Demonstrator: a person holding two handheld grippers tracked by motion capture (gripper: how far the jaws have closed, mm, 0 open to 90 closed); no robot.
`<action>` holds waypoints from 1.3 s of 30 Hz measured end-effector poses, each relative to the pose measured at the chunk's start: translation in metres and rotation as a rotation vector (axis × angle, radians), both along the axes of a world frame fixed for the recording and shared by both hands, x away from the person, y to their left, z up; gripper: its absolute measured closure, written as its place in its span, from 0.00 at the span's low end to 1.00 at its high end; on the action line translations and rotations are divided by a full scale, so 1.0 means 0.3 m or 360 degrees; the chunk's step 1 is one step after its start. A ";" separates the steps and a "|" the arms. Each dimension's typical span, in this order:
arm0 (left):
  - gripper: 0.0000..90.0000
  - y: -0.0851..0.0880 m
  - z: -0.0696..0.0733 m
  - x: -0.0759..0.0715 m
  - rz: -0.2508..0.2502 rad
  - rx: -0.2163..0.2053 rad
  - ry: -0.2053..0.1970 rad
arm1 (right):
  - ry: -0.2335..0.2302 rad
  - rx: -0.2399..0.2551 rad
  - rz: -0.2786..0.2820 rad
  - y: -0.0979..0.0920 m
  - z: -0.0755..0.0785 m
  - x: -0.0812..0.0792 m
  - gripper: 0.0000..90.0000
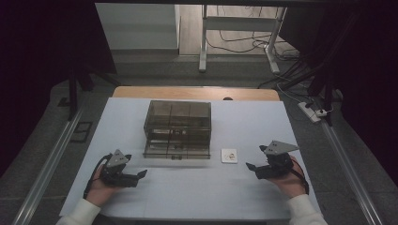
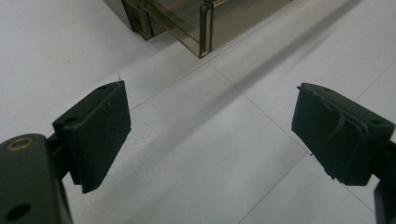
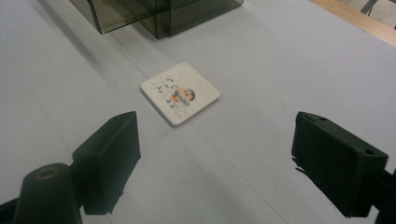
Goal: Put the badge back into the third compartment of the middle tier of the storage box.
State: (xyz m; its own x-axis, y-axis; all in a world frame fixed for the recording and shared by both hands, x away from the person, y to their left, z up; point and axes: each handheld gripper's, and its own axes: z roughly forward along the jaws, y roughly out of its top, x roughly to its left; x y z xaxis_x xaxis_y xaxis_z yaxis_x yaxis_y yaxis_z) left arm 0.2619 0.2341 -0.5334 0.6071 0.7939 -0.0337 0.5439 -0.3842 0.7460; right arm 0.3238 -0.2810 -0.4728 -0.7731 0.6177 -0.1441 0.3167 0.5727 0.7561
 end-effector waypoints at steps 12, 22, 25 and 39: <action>0.13 0.000 -0.001 0.000 -0.0003 0.0003 0.0000 | 0.0018 -0.0043 0.0068 0.065 0.009 0.043 0.18; 0.13 0.000 -0.002 0.001 -0.0005 0.0002 0.0002 | 0.0024 -0.0050 0.0117 0.109 0.029 0.072 0.17; 0.13 0.000 -0.003 0.001 -0.0006 0.0003 0.0002 | 0.0030 -0.0049 0.0132 0.116 0.031 0.076 0.17; 0.13 -0.001 -0.004 0.001 -0.0009 0.0008 0.0003 | 0.0103 -0.0095 0.0230 0.175 0.020 0.107 0.17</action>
State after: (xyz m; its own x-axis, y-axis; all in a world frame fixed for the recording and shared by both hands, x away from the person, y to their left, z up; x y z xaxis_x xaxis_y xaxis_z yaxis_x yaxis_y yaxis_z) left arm 0.2623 0.2339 -0.5344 0.6116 0.7906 -0.0309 0.5428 -0.3909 0.7433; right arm 0.3559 -0.2285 -0.4669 -0.8622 0.4910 -0.1246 0.2743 0.6593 0.7001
